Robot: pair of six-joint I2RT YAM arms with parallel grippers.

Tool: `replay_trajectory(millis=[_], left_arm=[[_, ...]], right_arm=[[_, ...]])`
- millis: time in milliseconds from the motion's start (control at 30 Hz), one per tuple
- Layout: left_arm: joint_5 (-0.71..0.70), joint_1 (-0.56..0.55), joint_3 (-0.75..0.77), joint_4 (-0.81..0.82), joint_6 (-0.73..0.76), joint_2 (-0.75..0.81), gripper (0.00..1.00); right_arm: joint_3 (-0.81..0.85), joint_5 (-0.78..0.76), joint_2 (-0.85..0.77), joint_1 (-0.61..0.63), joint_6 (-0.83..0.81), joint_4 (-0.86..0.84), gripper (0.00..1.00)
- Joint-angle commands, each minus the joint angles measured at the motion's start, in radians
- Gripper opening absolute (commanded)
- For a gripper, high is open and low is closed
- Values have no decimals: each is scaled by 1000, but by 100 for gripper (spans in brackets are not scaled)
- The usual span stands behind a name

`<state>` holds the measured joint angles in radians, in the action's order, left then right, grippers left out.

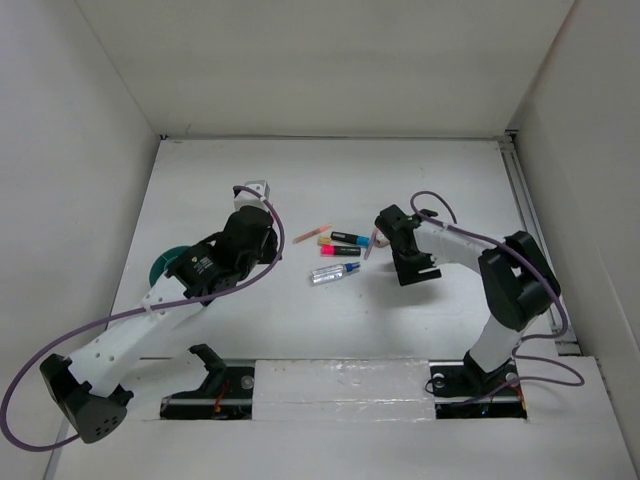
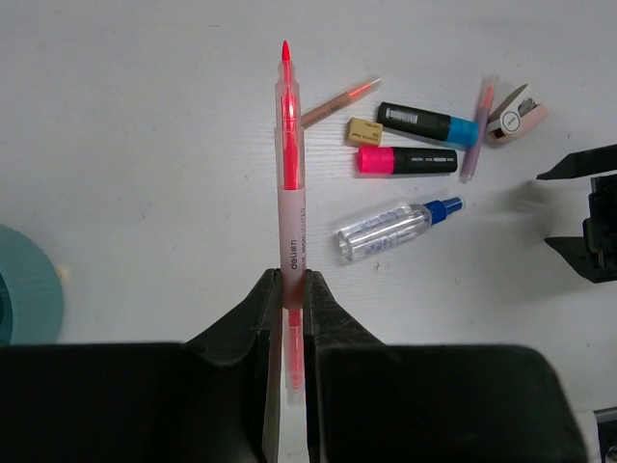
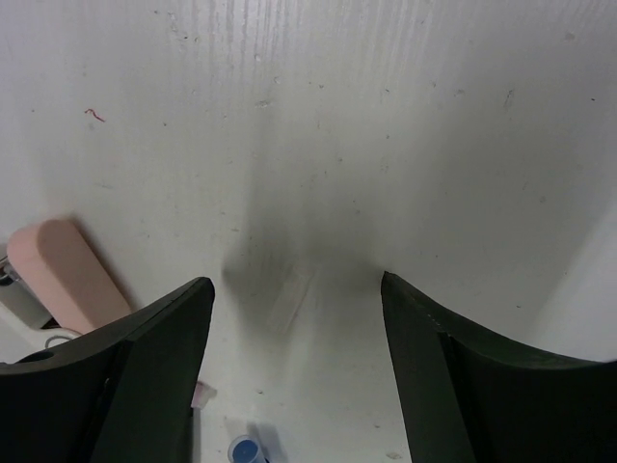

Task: Sort the stationery into containers
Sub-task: Close the pen cap on the pen.

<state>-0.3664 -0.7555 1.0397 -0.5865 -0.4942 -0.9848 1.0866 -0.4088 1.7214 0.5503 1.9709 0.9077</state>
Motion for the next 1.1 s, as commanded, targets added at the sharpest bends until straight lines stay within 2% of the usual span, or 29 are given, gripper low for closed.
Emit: replay_trajectory(millis=[0,333,533,733,833,867,1067], left_arm=[[1,5,-12,22,14,20,0],[-8,5,-12,22,14,29,0],[-8,5,-12,22,5,29,0],[-8,5,-12,22,5,49,0],[-8,5,-21,22,5,49,0],[-8,5,-21,22,5,49,0],[-17,5,-21,22,5,49,0]], right_arm=[[27,5,4,-4,11,7,75],[38,34,55,-4,11,16,71],[47,53,76,-4,20,25,59],[29,62,87,-4,29,14,58],[29,62,87,-4,29,2,52],[19,62,87,-4,29,-7,46],[19,62,107,-4,20,-27,43]])
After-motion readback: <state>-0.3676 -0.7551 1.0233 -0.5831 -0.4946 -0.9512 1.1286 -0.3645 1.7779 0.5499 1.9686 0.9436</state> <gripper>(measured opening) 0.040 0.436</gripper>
